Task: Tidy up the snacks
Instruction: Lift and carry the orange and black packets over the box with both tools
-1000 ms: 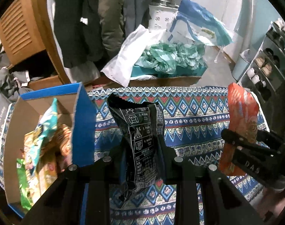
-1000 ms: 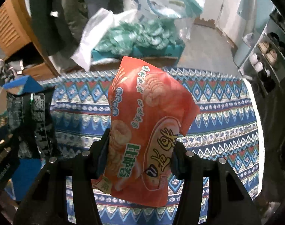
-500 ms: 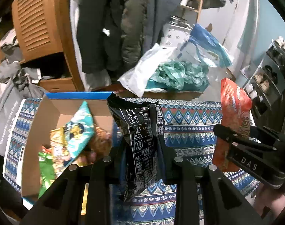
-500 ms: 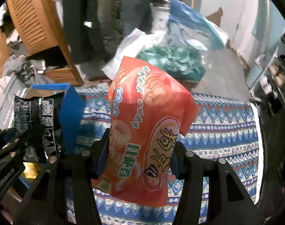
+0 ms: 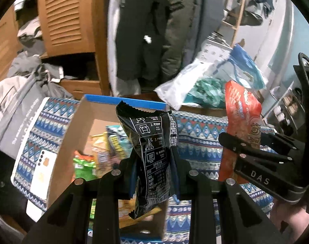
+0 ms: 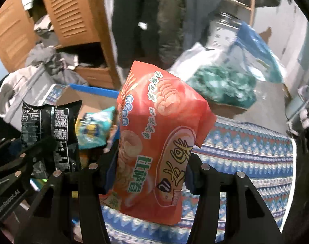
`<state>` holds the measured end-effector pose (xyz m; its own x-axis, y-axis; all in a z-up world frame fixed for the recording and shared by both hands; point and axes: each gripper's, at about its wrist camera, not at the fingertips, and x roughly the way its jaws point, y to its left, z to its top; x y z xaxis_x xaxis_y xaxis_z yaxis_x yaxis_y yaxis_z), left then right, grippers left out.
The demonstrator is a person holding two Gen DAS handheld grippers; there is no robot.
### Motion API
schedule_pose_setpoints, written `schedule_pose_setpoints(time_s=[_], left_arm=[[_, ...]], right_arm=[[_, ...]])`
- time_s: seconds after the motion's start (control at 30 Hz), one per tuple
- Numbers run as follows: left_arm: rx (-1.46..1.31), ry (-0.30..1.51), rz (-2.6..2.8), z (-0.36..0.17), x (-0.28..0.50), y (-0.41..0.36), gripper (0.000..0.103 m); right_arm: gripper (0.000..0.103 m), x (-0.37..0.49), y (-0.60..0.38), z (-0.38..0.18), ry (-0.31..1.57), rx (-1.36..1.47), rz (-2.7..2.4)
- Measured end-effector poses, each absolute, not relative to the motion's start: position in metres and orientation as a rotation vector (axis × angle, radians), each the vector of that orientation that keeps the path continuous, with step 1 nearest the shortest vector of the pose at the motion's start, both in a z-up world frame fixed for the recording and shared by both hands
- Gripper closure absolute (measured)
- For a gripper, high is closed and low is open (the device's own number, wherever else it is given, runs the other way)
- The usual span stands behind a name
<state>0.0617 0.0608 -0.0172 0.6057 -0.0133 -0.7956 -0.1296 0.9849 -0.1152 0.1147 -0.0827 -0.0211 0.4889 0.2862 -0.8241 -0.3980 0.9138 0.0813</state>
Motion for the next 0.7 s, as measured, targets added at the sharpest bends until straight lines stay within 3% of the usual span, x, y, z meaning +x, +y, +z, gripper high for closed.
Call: schedule_pose_setpoints(time_s=[0.7], left_arm=[[-0.214, 0.928, 0.228, -0.044, 0.045, 0.148, 0.074]], right_arm=[[0.048, 0.115, 0.029, -0.054, 1.055, -0.23, 0.578]])
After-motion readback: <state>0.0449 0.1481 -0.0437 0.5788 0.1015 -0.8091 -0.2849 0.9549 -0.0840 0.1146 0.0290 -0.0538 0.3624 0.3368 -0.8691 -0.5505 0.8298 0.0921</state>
